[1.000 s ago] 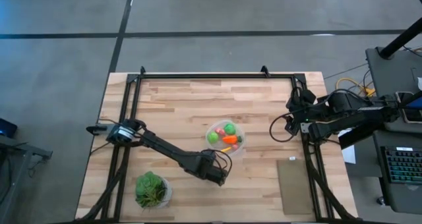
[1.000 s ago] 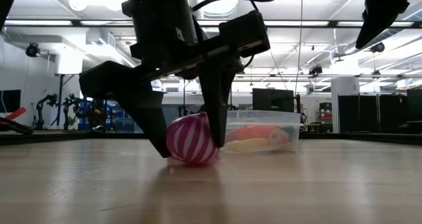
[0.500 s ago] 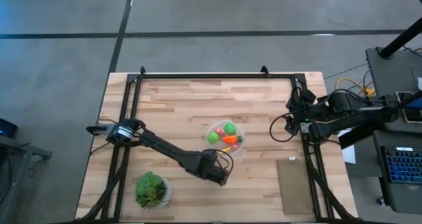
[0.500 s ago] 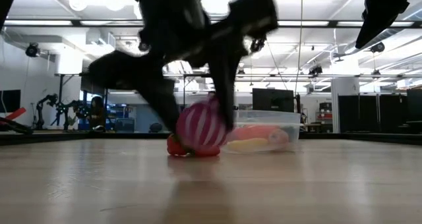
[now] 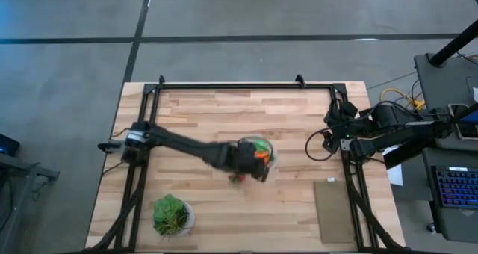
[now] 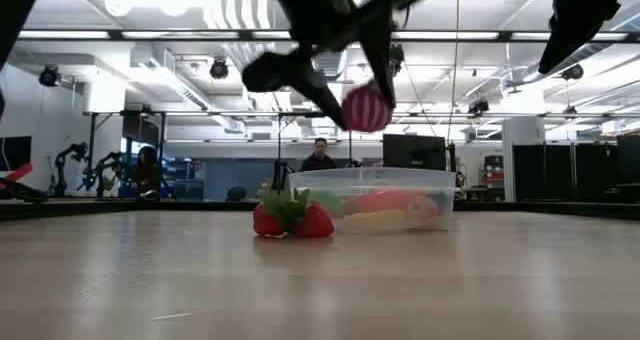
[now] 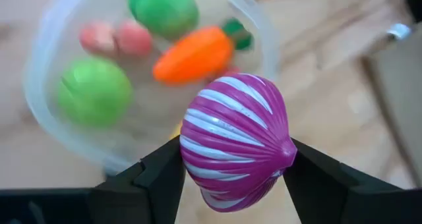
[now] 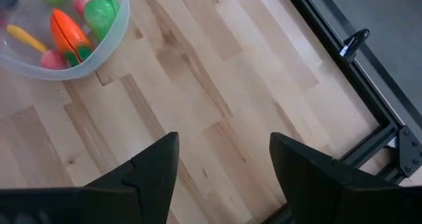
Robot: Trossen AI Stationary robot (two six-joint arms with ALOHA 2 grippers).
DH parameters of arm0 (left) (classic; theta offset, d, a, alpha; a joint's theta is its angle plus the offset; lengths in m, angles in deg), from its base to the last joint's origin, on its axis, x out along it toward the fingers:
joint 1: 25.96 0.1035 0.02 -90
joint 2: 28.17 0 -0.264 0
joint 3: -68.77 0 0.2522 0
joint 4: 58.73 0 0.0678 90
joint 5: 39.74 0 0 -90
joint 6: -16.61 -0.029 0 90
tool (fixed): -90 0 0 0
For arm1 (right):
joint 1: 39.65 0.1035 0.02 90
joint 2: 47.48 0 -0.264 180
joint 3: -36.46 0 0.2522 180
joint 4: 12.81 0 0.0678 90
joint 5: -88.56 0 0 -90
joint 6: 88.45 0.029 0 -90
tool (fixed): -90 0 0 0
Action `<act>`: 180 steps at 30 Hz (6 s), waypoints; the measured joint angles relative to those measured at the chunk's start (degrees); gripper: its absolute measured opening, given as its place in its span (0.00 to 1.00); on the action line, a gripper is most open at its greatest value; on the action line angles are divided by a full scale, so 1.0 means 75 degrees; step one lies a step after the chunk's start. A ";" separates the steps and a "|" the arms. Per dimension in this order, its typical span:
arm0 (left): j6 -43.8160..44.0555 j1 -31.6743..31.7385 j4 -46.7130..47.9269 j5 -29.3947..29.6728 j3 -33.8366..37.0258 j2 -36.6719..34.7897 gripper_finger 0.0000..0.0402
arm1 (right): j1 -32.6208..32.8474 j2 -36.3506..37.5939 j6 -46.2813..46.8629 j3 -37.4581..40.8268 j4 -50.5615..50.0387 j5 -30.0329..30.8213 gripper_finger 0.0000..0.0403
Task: Pick and placing Produce into tupperware
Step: Put the purple onion into the transparent bin, then put the right red strawberry into the transparent bin
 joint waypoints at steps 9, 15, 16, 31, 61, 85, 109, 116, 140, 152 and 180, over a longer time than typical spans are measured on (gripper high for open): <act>-0.1245 0.0786 0.0367 -0.0451 0.0177 0.0072 0.53 | -0.0001 0.0000 0.0116 0.0000 -0.0031 -0.0003 0.57; -0.1436 0.0763 0.0328 -0.0853 0.0258 0.0072 0.53 | 0.0000 0.0006 0.0166 0.0000 -0.0067 0.0000 0.57; -0.1480 0.0766 0.0280 -0.0847 0.0258 0.0072 0.53 | 0.0000 0.0006 0.0166 0.0000 -0.0067 0.0003 0.57; -0.1338 0.0803 -0.0205 -0.1199 0.0811 0.0081 0.78 | 0.0000 0.0003 0.0159 0.0000 -0.0070 0.0189 0.57; -0.3039 -0.1083 0.0244 0.0215 0.1377 -0.0037 0.70 | 0.0000 0.0006 0.0140 0.0044 -0.0087 0.0204 0.57; -0.4428 -0.1041 -0.0854 0.0556 0.1800 -0.0006 0.54 | 0.0000 0.0020 0.0163 0.0481 -0.0088 0.0185 0.57; -0.4334 -0.0812 -0.1862 0.0645 0.2544 0.0072 0.49 | 0.0000 0.0020 0.0137 0.0481 -0.0096 0.0192 0.57; -0.4334 -0.0802 -0.1883 0.0641 0.2660 0.0141 0.48 | 0.0000 0.0020 0.0143 0.0484 -0.0096 0.0192 0.57; -0.4119 -0.0753 -0.2284 0.0479 0.2692 0.0343 0.31 | -0.0003 0.0020 0.0166 0.0484 -0.0131 0.0192 0.57; -0.4124 -0.0841 -0.1669 0.0434 0.2090 0.0273 0.33 | -0.0003 0.0020 0.0162 0.0484 -0.0132 0.0192 0.57; -0.3732 0.0554 -0.0510 0.0346 0.1104 -0.0333 0.38 | 0.0000 0.0017 0.0206 0.0484 -0.0087 0.0198 0.57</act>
